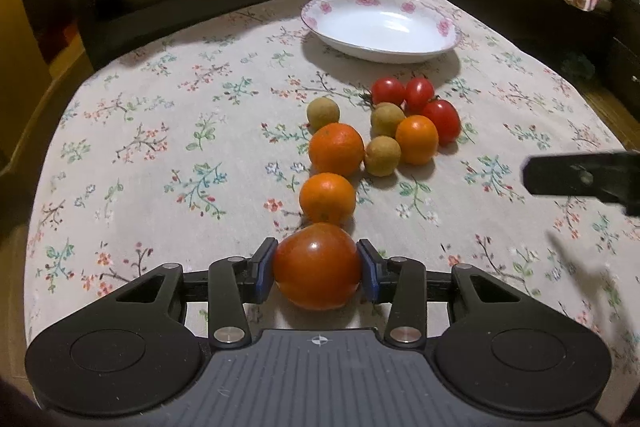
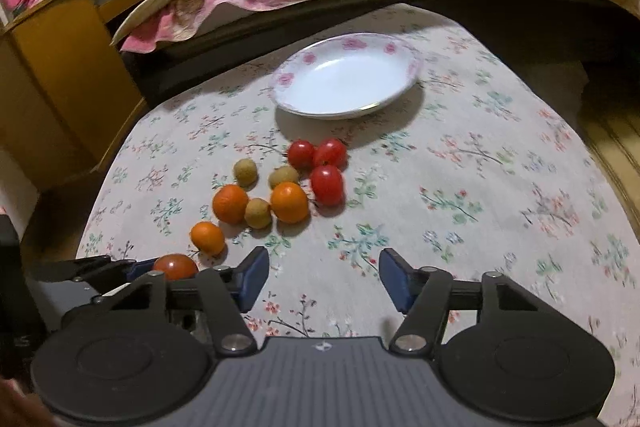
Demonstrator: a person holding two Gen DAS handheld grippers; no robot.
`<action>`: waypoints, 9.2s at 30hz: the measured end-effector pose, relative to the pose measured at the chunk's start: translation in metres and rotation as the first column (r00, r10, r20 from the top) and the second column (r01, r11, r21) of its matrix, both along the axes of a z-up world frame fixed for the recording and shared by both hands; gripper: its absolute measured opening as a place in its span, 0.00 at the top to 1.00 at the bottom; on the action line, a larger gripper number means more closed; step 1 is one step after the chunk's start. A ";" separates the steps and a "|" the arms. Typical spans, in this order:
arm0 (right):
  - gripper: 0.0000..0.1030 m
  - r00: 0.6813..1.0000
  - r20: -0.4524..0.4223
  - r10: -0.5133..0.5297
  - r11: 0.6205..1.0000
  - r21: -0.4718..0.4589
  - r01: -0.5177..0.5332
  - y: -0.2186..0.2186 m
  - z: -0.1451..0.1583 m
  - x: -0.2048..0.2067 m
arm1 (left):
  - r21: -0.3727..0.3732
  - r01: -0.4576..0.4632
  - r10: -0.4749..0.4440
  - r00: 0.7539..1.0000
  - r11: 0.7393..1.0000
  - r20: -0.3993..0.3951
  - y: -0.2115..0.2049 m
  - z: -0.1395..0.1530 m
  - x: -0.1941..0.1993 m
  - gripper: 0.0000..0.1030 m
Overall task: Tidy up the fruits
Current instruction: 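Close the left gripper on the large red tomato and lift it, then carry the tomato toward the plate with the left tool while the right tool grasps an orange, then lower both fruits onto the white plate and open both grippers, then move both tools back toward the remaining fruit cluster, then grasp a tangerine with the left gripper while the right gripper grasps another orange, then carry both oranges over the white plate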
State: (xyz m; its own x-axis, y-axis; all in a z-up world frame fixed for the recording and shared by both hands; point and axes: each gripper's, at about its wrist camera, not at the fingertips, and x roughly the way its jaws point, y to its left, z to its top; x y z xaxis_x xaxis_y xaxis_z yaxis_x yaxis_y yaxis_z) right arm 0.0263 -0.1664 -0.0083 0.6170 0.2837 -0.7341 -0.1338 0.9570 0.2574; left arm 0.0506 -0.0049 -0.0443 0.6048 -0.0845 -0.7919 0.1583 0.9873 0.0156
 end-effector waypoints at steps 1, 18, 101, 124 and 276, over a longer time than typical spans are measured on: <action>0.40 1.000 -0.002 0.022 1.000 0.005 -0.022 0.003 -0.001 0.002 | -0.002 0.003 -0.003 1.000 1.000 -0.003 0.002 0.001 -0.002 0.51; 0.47 0.954 -0.017 0.300 0.954 0.031 -0.299 0.091 -0.029 0.052 | -0.072 -0.003 0.001 1.000 0.997 -0.028 0.031 0.001 -0.025 0.51; 0.66 0.997 -0.005 -0.078 0.995 0.056 0.078 -0.036 0.000 0.196 | -0.070 0.084 -0.075 0.990 0.994 0.117 -0.040 0.032 0.169 0.42; 0.66 0.998 0.019 -0.063 0.994 0.087 0.061 -0.030 0.031 0.112 | -0.057 0.087 -0.078 0.986 0.995 0.147 -0.026 0.072 0.088 0.38; 0.67 0.981 -0.072 0.182 0.979 -0.086 -0.187 0.004 -0.005 0.059 | -0.019 0.299 -0.299 0.954 0.954 0.028 -0.033 0.015 0.038 0.58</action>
State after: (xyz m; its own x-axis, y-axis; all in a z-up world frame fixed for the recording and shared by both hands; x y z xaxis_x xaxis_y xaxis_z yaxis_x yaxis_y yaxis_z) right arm 0.0849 -0.1620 -0.0136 0.5119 0.3182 -0.7980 -0.2965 0.9372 0.1835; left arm 0.0886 -0.0379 -0.0294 0.5680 -0.2825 -0.7730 0.4462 0.8949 0.0008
